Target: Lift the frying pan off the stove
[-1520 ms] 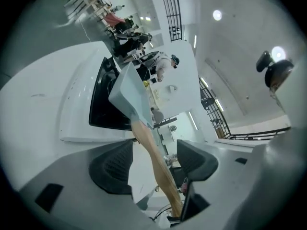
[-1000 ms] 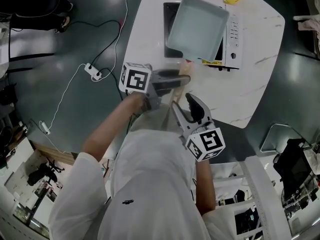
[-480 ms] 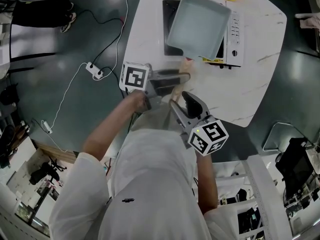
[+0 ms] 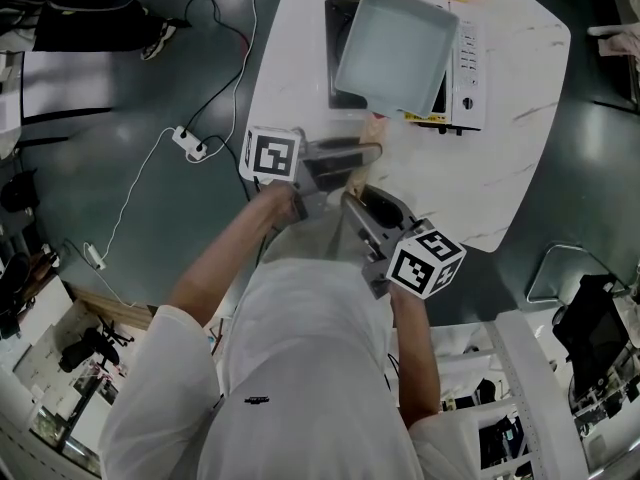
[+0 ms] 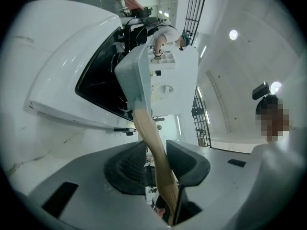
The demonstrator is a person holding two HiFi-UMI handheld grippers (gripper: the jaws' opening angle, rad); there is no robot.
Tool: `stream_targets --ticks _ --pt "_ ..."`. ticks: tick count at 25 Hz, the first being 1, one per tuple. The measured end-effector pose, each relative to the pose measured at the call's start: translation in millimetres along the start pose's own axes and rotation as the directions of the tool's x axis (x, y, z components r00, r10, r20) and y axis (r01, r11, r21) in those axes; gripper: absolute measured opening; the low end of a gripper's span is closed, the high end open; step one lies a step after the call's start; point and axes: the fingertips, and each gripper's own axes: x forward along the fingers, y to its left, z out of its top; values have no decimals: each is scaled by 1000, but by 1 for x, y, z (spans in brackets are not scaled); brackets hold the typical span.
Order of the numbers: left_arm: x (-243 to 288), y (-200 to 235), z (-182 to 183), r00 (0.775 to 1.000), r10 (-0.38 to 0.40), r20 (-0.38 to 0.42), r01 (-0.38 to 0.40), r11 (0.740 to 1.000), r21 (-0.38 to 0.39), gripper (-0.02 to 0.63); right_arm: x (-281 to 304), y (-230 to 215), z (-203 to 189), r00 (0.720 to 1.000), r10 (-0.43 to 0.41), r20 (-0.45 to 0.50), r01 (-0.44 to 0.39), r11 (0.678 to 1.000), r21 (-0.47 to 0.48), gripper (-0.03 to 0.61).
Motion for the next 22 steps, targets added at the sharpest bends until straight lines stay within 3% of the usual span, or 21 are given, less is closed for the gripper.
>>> stream_targets --ticks 7,22 --pt "-1 -13 -7 999 -27 19 26 999 42 120 -12 8 -4 1000 1 -4 -1 998 -56 120" --pt "-13 -99 -12 996 -11 88 -9 975 223 124 -46 68 10 994 112 11 -107 970 -217 124"
